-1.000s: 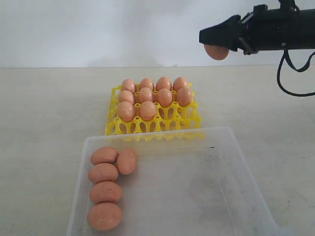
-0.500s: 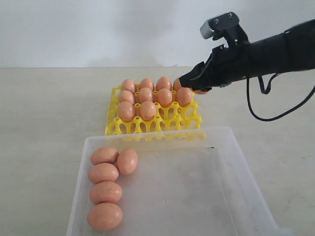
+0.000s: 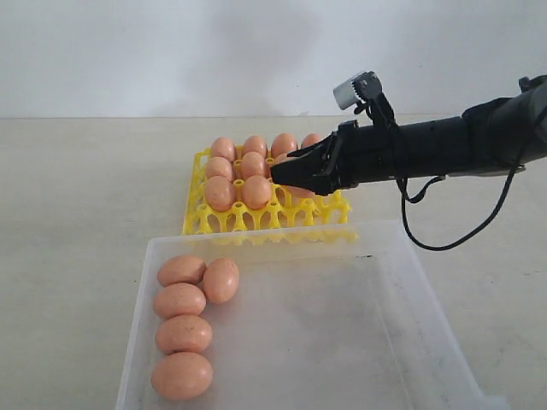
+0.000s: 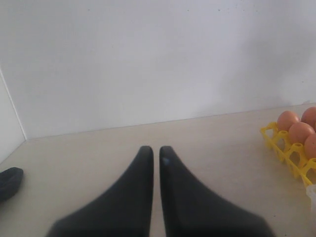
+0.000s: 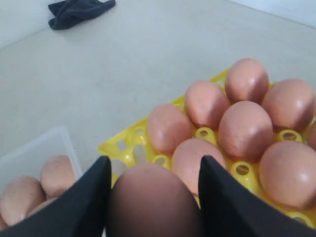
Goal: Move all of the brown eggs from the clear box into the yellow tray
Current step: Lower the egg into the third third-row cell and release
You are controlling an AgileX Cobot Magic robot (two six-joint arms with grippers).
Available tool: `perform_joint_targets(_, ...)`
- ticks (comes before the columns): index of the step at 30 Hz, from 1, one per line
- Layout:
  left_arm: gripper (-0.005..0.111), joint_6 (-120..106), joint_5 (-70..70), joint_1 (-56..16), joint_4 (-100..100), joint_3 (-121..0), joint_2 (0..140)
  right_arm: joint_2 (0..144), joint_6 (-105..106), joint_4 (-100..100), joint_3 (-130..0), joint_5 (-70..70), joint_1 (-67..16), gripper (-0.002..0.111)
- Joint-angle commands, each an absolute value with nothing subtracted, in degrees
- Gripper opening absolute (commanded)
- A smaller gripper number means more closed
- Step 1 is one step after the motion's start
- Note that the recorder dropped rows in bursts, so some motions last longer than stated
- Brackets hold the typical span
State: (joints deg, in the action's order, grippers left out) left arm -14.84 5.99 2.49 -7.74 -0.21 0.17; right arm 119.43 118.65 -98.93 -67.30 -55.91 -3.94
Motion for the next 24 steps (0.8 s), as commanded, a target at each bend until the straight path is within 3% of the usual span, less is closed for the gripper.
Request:
perform_joint_targets(1,0.004,-15.0,5.88,2.11,-7.9,0.0,0.0,121.04,122.08,-99.95,-67.57,-57.26,-3.97,0.0)
perform_joint_targets(20,0.004,-15.0,5.64,2.11,-7.9,0.0,0.0,125.3,122.08,-99.95,-76.12,-52.39,-3.97,0.0)
perform_joint_targets(24,0.004,-15.0,5.64,2.11,-7.9,0.0,0.0,126.46,122.08,-99.95,-76.64,-57.4,-3.97,0.0)
